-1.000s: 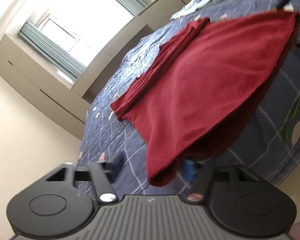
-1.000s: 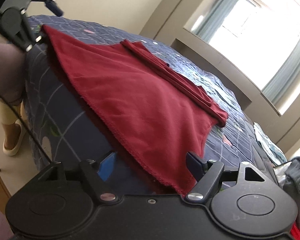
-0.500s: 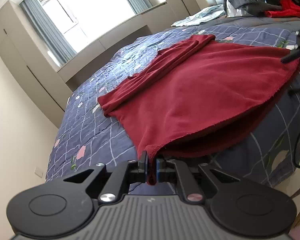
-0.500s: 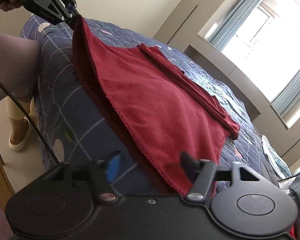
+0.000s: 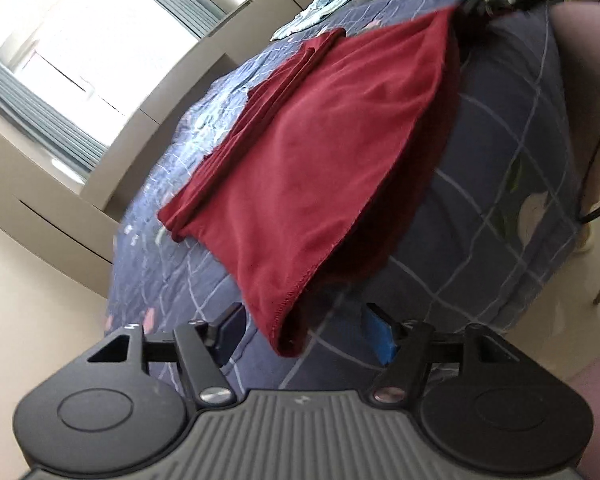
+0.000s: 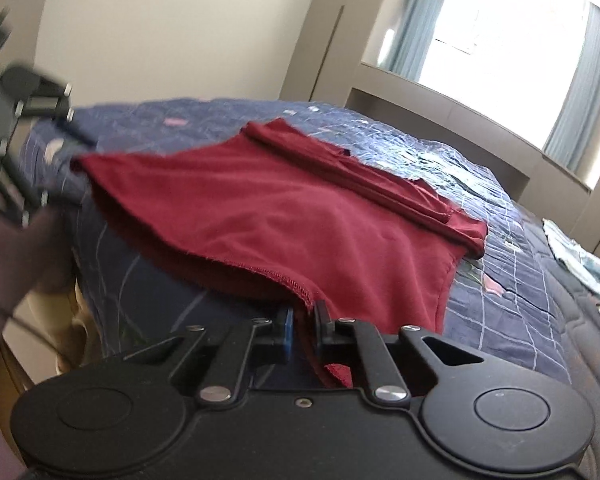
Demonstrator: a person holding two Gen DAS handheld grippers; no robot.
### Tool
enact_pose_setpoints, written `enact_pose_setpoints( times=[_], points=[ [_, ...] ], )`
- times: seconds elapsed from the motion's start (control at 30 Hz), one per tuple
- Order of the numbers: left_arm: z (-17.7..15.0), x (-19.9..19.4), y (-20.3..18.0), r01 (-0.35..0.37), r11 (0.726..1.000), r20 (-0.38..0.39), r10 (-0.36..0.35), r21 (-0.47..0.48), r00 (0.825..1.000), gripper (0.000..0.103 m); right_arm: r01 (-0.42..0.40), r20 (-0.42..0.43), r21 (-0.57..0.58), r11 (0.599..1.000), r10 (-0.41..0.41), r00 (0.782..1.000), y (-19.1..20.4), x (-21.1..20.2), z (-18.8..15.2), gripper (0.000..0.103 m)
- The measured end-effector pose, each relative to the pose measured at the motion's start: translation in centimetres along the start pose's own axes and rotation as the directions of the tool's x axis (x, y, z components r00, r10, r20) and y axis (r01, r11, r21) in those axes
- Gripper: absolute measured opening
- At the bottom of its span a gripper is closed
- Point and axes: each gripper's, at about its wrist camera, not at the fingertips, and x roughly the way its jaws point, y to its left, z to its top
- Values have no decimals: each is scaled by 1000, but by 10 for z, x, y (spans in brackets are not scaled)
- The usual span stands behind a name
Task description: Fold small clothes
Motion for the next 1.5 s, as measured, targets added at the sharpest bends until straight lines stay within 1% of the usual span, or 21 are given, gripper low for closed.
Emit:
enact_pose_setpoints(
  times=[0.1,0.13,0.2,0.23,0.27,0.33,0.5,0.57,0.6,0.63,0.67,0.7,0.77,0.87,1.0,1.03,1.2,1.27,1.4,1.47,1.5],
  points=[
    [4,10,-1,-75,997,-12,75,-12,997,67,4,6,4,1000,-4,1000,-1,-1,4,10],
    [5,12,0,-87,996,-10,87,-26,996,62,8,6,-2,1000,-8,1000,-1,-1,4,10],
    [7,13,7,-96,994,-10,95,-57,995,47,10,0,-12,1000,-10,1000,-1,-1,3,10],
    [8,13,10,-91,993,-2,91,-70,996,34,9,-4,-17,1000,-9,1000,-1,-1,2,10],
    [9,11,14,-82,994,8,83,-76,996,17,9,-11,-27,1000,-9,1000,1,-1,1,10],
    [9,7,21,-49,995,32,52,-85,998,6,10,-33,-62,998,-12,999,5,1,-4,16],
    [16,0,47,-14,985,70,26,-171,997,5,1,-77,-116,993,-10,997,13,4,-17,34],
    [19,-1,58,-4,979,65,17,-202,998,5,17,-79,-130,991,-27,996,15,7,-20,34],
    [20,-1,62,2,978,64,11,-207,998,5,27,-76,-132,991,-37,996,15,9,-21,34],
    [20,-1,66,11,978,64,2,-209,998,5,34,-74,-127,991,-44,996,15,10,-21,30],
    [20,-1,69,22,977,63,-8,-210,998,5,38,-68,-116,992,-47,997,13,11,-20,21],
    [20,-2,71,36,977,63,-23,-210,998,5,47,-59,-102,994,-53,997,11,11,-18,6],
    [17,-2,70,60,978,56,-50,-197,997,7,39,-38,-65,997,-42,998,2,8,-12,6],
    [12,-3,63,58,984,38,-52,-168,998,10,23,-5,7,1000,-23,1000,-14,3,2,5],
    [9,-2,47,51,988,32,-46,-144,998,9,32,29,38,999,-33,999,-30,-2,19,5],
    [9,-2,46,45,988,37,-40,-146,999,6,38,33,31,999,-39,999,-31,-2,21,5],
    [12,-13,41,37,990,88,-25,-135,996,4,34,5,2,999,-34,999,-30,-8,20,5],
    [11,-19,41,57,992,106,-45,-112,993,3,18,-9,-28,999,-18,1000,-26,-12,16,5],
    [4,-23,37,74,996,97,-68,-52,993,3,-78,-60,-127,989,71,996,-15,-18,8,4],
    [0,-24,35,108,993,82,-104,-41,991,3,-108,-102,-209,972,89,991,-8,-21,5,4],
    [-2,-26,33,114,993,81,-112,-26,990,3,-124,-116,-218,968,100,988,-7,-23,4,4]
  ],
)
